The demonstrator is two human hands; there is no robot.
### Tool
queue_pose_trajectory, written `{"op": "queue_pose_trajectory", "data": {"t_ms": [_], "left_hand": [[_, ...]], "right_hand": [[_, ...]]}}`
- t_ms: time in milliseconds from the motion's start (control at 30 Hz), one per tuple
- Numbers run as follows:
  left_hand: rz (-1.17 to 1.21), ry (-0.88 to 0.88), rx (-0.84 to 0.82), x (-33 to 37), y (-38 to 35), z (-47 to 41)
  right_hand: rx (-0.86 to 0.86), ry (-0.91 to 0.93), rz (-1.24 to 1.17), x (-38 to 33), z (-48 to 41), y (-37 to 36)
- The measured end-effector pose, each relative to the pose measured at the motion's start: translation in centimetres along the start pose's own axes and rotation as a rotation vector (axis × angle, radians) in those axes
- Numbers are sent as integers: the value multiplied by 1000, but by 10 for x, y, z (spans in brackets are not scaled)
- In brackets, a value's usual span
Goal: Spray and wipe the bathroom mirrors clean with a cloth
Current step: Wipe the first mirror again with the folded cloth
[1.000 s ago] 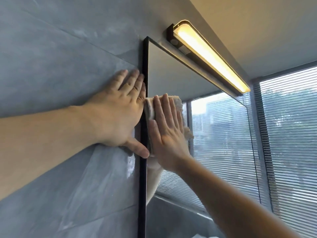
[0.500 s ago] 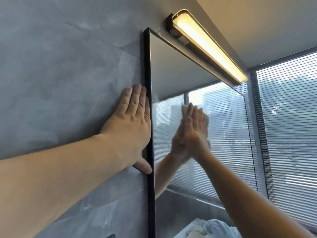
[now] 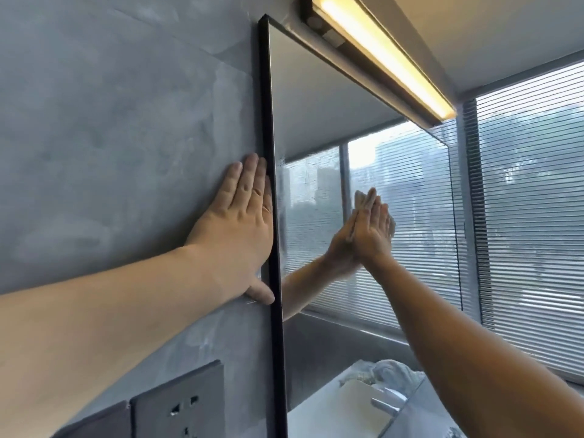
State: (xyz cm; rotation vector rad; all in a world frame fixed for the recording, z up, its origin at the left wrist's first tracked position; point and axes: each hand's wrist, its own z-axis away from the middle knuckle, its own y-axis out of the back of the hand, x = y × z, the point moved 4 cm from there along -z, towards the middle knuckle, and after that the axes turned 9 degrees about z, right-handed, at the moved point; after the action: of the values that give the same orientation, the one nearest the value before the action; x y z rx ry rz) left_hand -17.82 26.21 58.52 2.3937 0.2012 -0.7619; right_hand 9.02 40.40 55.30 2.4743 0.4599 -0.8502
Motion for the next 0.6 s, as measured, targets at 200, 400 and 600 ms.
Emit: {"op": "queue_pose_trajectory", "data": {"t_ms": [200,400,600], "left_hand": [[-17,-11,5,0,-1,-2],[-50,-36,-4,-2,0,0],[-55,-27,-11,-3,6,3]], "right_hand": [[32,537,52,-107,95,13],[22,668,-8,-204,50,39],[16,668,-9,-219,35,44]]}}
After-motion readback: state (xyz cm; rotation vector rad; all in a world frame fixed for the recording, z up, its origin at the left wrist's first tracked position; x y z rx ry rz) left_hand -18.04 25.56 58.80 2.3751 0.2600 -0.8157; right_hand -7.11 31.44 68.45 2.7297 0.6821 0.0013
